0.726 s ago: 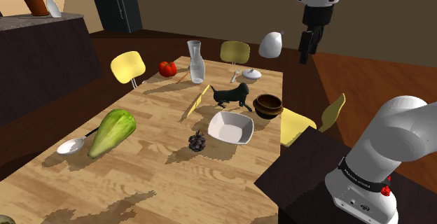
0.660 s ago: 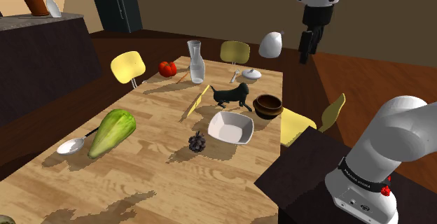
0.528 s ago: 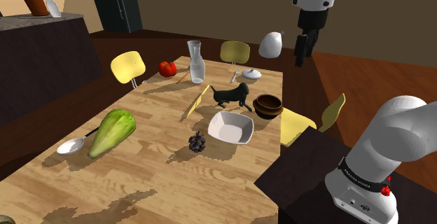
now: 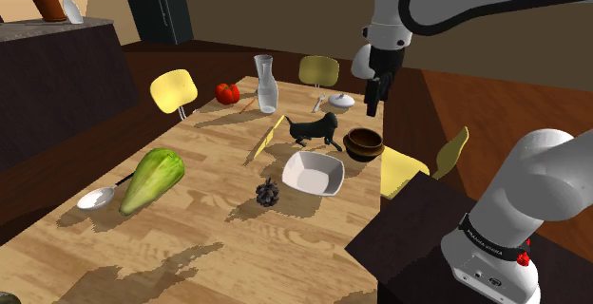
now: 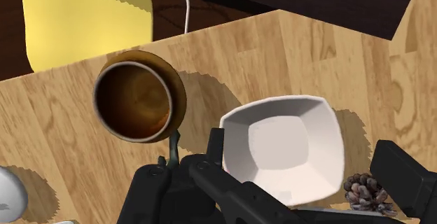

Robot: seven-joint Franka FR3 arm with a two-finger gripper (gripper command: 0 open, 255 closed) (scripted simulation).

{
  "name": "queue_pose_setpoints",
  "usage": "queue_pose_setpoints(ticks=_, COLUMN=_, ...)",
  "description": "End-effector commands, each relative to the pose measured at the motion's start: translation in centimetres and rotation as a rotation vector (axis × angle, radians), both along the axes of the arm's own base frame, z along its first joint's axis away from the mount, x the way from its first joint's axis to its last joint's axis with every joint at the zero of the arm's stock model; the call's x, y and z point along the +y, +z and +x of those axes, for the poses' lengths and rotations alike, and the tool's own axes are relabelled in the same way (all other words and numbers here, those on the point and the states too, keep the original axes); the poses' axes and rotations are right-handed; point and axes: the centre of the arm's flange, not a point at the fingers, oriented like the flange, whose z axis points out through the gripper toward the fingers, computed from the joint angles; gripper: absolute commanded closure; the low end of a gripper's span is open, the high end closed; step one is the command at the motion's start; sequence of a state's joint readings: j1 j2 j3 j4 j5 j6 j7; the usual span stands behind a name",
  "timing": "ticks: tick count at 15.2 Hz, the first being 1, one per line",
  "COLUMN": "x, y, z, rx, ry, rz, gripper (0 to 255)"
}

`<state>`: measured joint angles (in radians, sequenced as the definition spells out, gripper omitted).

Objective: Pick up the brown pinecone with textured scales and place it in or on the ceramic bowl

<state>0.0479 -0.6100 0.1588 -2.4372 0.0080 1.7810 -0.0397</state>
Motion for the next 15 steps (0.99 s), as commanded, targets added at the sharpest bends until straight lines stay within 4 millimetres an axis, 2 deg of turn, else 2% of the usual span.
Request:
queue_pose_setpoints(ticks=1, x=1.2, y=-2.0, z=1.4, rx=-0.009, ry=0.018, rz=0.006, gripper=0)
queue_pose_setpoints(ticks=15, x=12.0, y=-14.1, z=8.4, rx=-0.055, ry=0.142, rz=0.042, gripper=0)
